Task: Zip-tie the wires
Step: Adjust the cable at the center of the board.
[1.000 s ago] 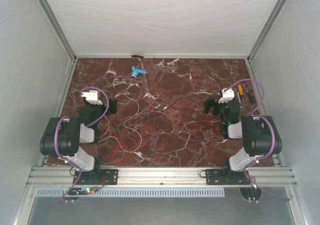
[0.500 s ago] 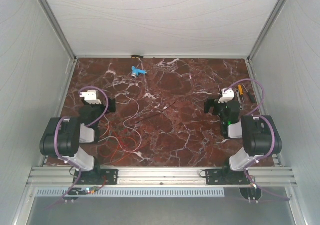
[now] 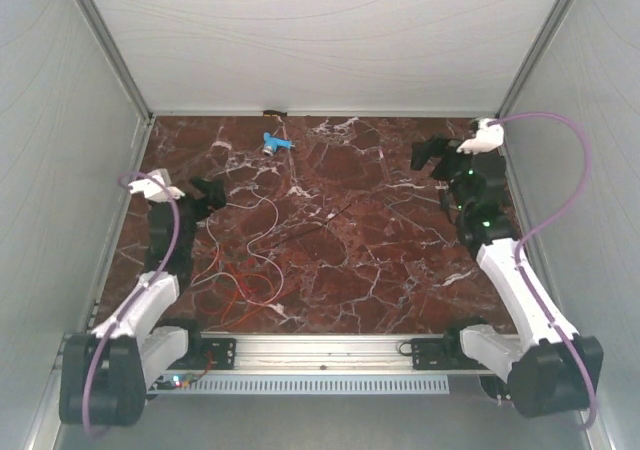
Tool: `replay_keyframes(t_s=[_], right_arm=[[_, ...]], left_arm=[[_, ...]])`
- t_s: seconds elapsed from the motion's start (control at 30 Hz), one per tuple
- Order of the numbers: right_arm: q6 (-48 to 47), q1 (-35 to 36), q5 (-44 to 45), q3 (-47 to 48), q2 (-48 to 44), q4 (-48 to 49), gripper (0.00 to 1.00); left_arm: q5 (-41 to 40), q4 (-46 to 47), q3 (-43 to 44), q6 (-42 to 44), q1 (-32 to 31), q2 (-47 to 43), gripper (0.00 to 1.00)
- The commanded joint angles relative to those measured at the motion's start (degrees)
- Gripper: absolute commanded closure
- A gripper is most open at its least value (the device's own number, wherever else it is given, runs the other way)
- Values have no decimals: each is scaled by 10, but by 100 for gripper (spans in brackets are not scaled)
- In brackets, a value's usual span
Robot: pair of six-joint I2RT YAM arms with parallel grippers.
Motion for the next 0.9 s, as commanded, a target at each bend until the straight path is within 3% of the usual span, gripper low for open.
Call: replay_keyframes(t_s=[0.0,0.1,0.2,0.43,0.5,0.63,0.73,0.87], right_arm=[[187,-36,-68,48,-27,-255,2],[168,-49,-213,34,-33,-244,2],[158,-10,-275,25,-35,-243,2],[107,192,-234,29,-32,-291,2],[106,245,-191,33,-19,-301,2],[102,349,-105,43,45,-309,2],[107,398,-71,46,96,-297,2],[132,423,-45,40,157,-261,4]], left_arm=[[-25,-276,61,-263,10,-97,0],[86,-388,107,-229,52,-150,0],[89,-530,181,-171,55,-185,0],[131,-717,280,-74,55,-229,0],[153,-741,274,-100,55,-234,1],[199,-717,204,-196,47,-273,10],[185,-678,144,-253,-19,-283,15],[74,-664,99,-322,-177,-238,16]])
